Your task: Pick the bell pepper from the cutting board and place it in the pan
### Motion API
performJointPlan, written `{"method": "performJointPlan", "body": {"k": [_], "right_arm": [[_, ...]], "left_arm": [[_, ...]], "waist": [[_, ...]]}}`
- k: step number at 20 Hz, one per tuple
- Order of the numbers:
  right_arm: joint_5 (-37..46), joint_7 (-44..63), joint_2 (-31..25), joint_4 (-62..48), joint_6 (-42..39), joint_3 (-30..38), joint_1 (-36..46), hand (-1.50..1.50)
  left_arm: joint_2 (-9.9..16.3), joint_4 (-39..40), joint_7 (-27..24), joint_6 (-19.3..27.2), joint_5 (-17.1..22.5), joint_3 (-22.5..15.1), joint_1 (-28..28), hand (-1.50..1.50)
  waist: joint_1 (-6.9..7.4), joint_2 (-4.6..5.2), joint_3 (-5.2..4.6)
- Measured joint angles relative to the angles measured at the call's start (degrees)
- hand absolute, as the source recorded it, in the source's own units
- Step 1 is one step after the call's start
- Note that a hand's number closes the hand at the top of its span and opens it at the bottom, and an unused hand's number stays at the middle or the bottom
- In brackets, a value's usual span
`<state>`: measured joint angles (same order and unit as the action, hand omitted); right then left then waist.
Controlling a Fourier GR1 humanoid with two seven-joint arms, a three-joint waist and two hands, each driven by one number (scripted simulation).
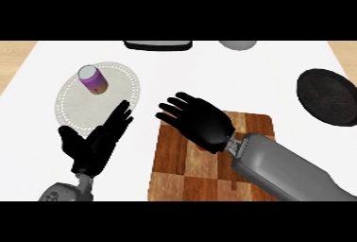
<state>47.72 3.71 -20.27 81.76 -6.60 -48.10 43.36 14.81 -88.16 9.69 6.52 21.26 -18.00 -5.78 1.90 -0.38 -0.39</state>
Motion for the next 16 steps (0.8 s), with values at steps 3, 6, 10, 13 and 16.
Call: {"method": "performJointPlan", "body": {"k": [3, 6, 10, 13, 16], "right_arm": [[6.33, 7.36, 0.83, -2.27, -8.27, -5.50, 3.00, -1.50], [10.79, 15.81, 5.14, -4.05, -17.67, -10.38, 4.87, -1.50], [13.66, 25.56, 12.30, -7.40, -31.57, -14.52, 5.78, -1.50], [13.99, 32.35, 16.29, -9.11, -39.70, -16.70, 3.74, -1.50], [13.41, 38.21, 18.10, -9.80, -43.38, -18.44, 1.20, -1.50]], "left_arm": [[-0.12, -0.13, 0.37, 0.15, 0.25, 0.21, 0.14, 0.00], [0.01, 0.53, 0.49, -0.01, 0.63, 1.01, -0.41, 0.00], [-0.19, 0.66, 0.61, 0.11, 0.74, 1.48, -0.76, 0.00], [-0.18, 0.20, 0.39, -0.20, 0.78, 1.47, 0.05, 0.00], [-0.45, 0.58, 0.48, -0.34, 0.44, 1.52, -0.62, 0.00]], "waist": [[-0.43, -0.44, -0.04], [-1.04, -0.51, -0.02], [-1.46, -0.38, 0.08], [-1.33, -0.23, 0.18], [-1.02, 0.02, 0.25]]}}
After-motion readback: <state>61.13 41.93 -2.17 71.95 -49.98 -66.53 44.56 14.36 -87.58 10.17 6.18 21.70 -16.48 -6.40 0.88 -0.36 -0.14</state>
